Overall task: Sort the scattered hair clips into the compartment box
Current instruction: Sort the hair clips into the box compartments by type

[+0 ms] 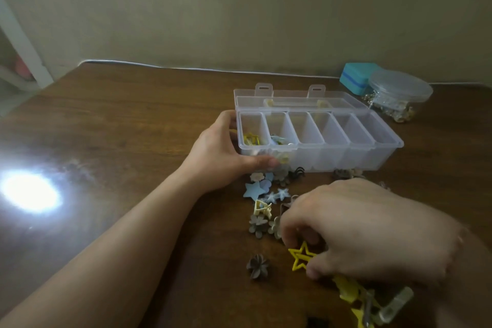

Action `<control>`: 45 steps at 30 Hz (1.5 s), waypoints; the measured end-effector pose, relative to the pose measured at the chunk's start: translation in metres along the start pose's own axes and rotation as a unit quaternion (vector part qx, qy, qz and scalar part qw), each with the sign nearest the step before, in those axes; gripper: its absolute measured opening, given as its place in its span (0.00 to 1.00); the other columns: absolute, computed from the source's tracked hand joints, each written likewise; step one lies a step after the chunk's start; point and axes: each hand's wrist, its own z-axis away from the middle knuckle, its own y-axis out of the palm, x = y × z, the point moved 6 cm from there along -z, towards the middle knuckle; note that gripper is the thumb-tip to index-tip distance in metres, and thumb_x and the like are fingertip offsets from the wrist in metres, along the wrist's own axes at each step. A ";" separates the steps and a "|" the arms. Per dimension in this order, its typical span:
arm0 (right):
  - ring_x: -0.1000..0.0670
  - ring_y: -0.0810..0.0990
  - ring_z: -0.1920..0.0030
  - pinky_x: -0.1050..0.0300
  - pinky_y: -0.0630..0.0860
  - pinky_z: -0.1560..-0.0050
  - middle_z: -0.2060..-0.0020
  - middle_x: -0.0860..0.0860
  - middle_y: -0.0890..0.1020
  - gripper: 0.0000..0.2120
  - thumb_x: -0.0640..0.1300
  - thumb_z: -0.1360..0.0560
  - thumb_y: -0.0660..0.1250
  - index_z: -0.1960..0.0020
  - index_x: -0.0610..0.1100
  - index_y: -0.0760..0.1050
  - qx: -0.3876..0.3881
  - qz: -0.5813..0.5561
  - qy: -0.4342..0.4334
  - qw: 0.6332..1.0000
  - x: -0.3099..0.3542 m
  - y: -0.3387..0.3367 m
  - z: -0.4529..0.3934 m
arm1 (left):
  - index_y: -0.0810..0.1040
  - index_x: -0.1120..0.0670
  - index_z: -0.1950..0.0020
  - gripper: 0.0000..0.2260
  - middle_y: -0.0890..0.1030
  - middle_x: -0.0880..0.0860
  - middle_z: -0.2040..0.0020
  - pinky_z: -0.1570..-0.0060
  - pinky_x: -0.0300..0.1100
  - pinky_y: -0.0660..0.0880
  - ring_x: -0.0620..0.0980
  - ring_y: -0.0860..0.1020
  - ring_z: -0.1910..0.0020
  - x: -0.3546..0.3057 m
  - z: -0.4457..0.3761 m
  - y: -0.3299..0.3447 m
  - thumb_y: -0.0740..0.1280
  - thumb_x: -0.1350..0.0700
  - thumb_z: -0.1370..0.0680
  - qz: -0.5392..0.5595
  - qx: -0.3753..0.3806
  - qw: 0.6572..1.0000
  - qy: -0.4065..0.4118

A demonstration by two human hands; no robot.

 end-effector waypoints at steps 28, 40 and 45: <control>0.56 0.69 0.34 0.47 0.65 0.32 0.42 0.60 0.80 0.11 0.49 0.22 0.64 0.42 0.54 0.81 -0.431 -0.136 0.052 0.890 -0.076 -0.034 -0.023 | 0.65 0.44 0.30 0.43 0.74 0.35 0.48 0.54 0.30 0.72 0.34 0.75 0.47 0.003 -0.003 0.001 0.80 0.39 0.40 -0.003 0.003 1.000 0.009; 0.58 0.78 0.54 0.60 0.78 0.57 0.59 0.62 0.78 0.06 0.55 0.28 0.69 0.52 0.58 0.77 -0.188 -0.105 -0.173 0.961 0.015 -0.014 0.044 | 0.68 0.47 0.31 0.39 0.77 0.41 0.41 0.55 0.30 0.71 0.35 0.76 0.49 -0.005 0.003 -0.003 0.80 0.39 0.38 -0.019 -0.023 1.000 0.006; 0.59 0.74 0.55 0.58 0.75 0.58 0.57 0.62 0.78 0.10 0.63 0.28 0.68 0.54 0.58 0.75 -0.167 -0.021 -0.194 0.967 0.028 0.040 0.068 | 0.67 0.47 0.30 0.41 0.76 0.42 0.40 0.55 0.32 0.71 0.36 0.75 0.49 -0.003 0.004 -0.001 0.80 0.39 0.38 -0.021 -0.013 1.000 -0.001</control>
